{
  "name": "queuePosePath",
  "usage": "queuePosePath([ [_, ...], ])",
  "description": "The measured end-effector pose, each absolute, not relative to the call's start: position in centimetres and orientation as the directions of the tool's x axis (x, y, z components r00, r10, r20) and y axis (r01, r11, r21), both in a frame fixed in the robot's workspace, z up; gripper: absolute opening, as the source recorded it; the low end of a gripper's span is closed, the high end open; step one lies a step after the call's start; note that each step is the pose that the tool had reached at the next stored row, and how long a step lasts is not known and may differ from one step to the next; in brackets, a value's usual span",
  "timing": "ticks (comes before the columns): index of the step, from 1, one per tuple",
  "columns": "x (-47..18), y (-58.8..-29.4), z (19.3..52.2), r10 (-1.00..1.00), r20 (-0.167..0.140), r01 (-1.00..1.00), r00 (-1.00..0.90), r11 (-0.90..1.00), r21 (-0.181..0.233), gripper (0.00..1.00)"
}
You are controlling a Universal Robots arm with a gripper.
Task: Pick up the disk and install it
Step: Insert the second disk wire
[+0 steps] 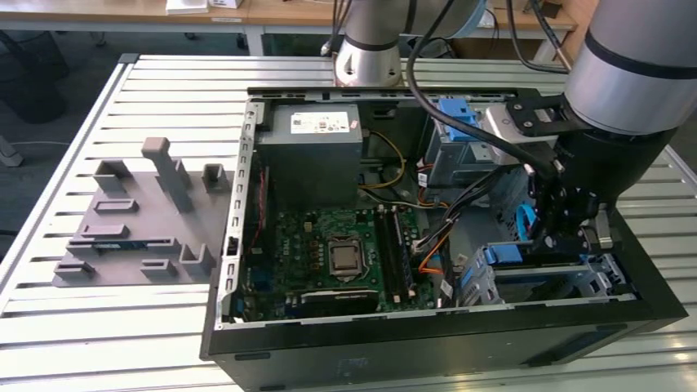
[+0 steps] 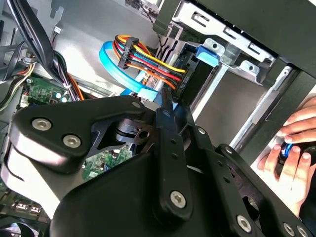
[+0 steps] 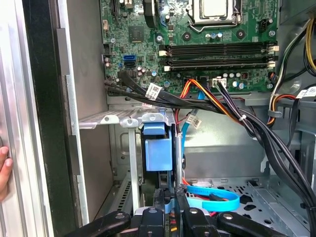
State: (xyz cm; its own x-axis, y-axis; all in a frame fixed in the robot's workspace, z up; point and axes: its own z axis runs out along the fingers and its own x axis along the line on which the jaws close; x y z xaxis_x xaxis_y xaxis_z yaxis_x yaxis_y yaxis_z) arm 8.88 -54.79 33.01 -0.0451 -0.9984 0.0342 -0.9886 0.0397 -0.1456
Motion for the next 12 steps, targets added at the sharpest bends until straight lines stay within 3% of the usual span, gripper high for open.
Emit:
queuePosePath([
  [12, 8.88, -54.79, 33.56, -0.998, 0.034, -0.989, -0.045, 0.040, -0.146, 0.24],
])
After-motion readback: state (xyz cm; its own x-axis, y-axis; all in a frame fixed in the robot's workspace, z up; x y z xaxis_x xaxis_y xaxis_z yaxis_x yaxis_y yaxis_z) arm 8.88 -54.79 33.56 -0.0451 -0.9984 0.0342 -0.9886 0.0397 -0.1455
